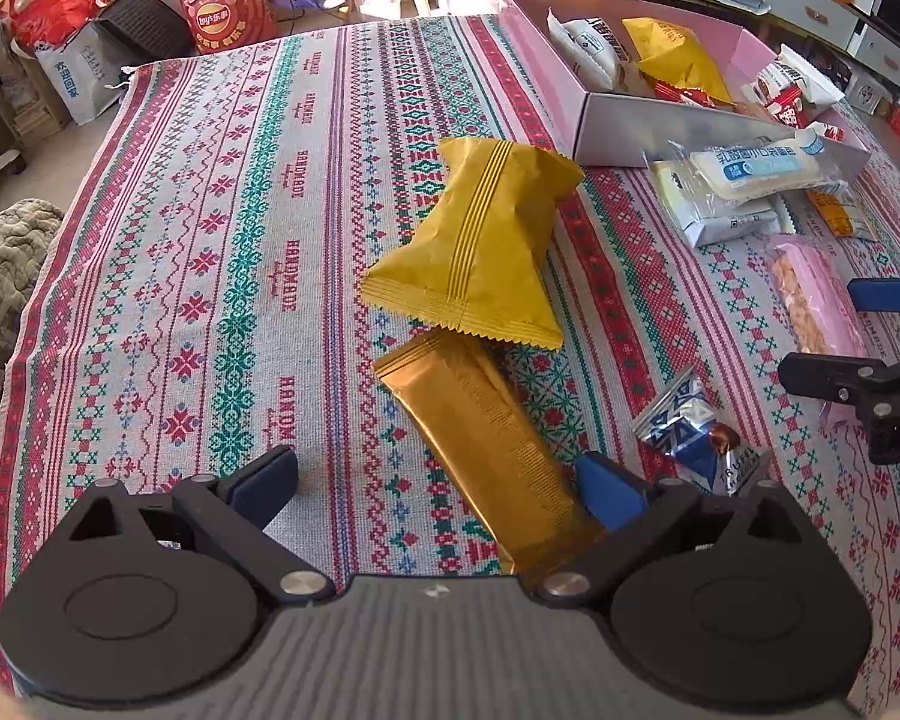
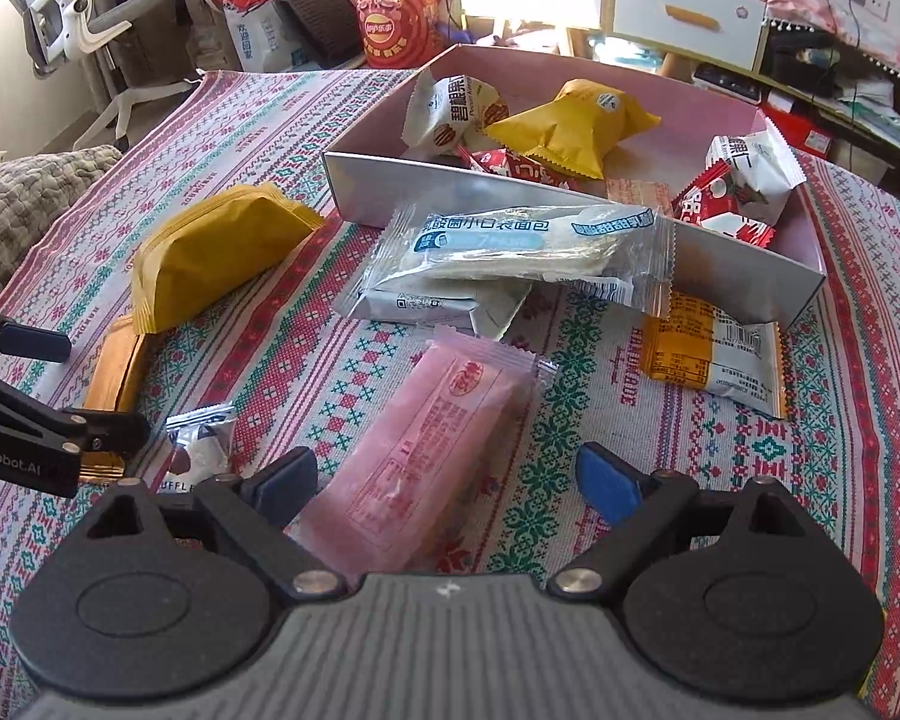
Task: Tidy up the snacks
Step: 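Grasp the gold bar wrapper with the left gripper while the right grasps the pink pastry bag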
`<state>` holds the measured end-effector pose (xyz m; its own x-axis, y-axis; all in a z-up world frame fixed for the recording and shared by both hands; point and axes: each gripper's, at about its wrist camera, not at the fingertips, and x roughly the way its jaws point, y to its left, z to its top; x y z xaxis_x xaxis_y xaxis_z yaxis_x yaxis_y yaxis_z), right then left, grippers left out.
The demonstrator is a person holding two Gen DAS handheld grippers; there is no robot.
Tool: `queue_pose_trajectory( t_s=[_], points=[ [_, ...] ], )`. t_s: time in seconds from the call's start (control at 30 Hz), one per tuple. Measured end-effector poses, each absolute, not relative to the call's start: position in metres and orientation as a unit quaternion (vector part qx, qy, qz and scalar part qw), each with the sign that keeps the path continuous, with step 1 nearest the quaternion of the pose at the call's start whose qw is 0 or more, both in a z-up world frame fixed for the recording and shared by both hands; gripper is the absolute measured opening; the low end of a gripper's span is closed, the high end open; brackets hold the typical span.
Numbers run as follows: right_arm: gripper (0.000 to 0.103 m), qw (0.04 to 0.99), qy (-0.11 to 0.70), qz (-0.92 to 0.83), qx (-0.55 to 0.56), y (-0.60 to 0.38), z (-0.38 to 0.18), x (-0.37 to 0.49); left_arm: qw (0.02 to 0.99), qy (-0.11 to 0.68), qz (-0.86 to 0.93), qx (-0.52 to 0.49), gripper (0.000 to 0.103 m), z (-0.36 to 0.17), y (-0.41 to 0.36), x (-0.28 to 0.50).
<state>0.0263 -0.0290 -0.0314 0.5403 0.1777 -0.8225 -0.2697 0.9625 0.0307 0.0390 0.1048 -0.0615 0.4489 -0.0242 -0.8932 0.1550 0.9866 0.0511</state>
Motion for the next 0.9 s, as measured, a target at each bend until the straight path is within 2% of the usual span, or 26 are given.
queue_pose_trajectory(
  t_s=[0.13,0.33,0.73,0.83,0.9],
  points=[
    [0.092,0.876,0.462,0.126,-0.059,-0.035,-0.031,0.021,0.846,0.527,-0.059,0.061,0.1,-0.06,0.116,0.037],
    [0.091,0.877,0.463,0.115,-0.059,-0.042,-0.03,0.018,0.848,0.525,-0.058,0.046,0.09,-0.056,0.131,0.036],
    [0.082,0.879,0.453,0.127,-0.076,-0.029,-0.03,0.019,0.858,0.505,-0.072,0.062,0.079,-0.054,0.119,0.036],
    [0.077,0.881,0.449,0.128,-0.076,-0.029,-0.029,0.019,0.857,0.505,-0.08,0.061,0.073,-0.053,0.118,0.036],
    [0.069,0.882,0.447,0.132,-0.076,-0.028,-0.028,0.02,0.857,0.505,-0.086,0.062,0.066,-0.052,0.116,0.036]
  ],
)
